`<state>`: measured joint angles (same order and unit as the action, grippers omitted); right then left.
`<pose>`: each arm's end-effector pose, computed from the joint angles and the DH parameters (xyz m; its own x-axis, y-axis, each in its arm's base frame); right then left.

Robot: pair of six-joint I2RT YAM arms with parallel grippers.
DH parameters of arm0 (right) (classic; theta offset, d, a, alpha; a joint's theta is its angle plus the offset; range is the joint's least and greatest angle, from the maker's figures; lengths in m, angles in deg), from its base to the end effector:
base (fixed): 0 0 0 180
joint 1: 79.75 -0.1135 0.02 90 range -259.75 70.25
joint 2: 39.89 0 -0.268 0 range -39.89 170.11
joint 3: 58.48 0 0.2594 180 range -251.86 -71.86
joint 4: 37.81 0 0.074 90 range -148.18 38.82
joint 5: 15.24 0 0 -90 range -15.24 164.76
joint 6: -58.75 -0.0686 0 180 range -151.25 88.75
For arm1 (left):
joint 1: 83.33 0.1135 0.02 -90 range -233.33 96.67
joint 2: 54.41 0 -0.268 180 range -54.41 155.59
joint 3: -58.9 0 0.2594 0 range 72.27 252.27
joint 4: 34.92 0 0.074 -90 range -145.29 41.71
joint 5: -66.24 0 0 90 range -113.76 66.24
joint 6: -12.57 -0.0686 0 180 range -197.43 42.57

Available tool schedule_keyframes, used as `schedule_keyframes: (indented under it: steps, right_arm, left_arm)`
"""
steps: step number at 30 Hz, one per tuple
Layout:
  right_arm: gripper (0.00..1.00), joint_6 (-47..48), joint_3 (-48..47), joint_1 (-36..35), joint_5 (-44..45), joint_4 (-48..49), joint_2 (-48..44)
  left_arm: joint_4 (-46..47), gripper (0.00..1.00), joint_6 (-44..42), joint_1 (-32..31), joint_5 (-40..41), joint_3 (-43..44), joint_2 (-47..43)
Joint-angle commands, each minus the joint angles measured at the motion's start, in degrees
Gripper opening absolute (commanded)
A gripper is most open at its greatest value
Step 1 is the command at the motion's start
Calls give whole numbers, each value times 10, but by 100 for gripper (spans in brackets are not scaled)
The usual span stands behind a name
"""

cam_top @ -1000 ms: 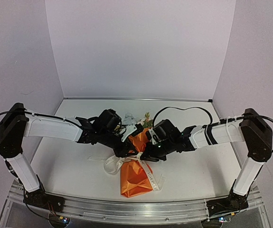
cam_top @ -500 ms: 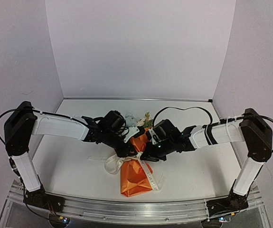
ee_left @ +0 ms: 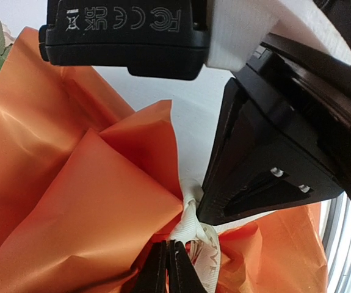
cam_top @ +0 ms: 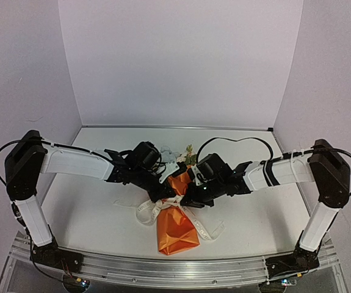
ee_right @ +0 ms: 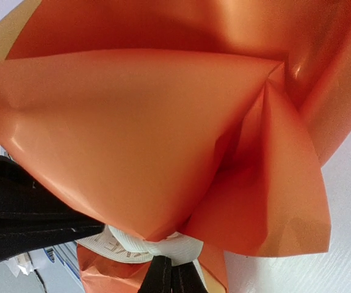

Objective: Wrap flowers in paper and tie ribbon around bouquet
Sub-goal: Cross the half-tied ribbon over the folded bouquet.

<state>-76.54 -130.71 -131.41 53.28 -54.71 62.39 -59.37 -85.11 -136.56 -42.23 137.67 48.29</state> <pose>0.2257 0.3259 0.1447 -0.9478 -0.1323 -0.2901 -0.3004 0.6755 0.6734 0.2271 -0.3401 0.1658 -0.3251 0.6468 -0.6899 0.9376 0.3156 -0.1459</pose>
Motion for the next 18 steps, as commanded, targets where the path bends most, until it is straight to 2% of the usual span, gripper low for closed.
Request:
schedule_keyframes:
  steps: [1, 18]
  right_arm:
    - [0, -4, -16, 2, 9, 6, 8]
    - [0, 1, 2, 2, 17, 6, -11]
  left_arm:
    - [38, 2, -5, 1, -22, -16, -53]
    - [50, 0, -7, 1, -33, -16, -80]
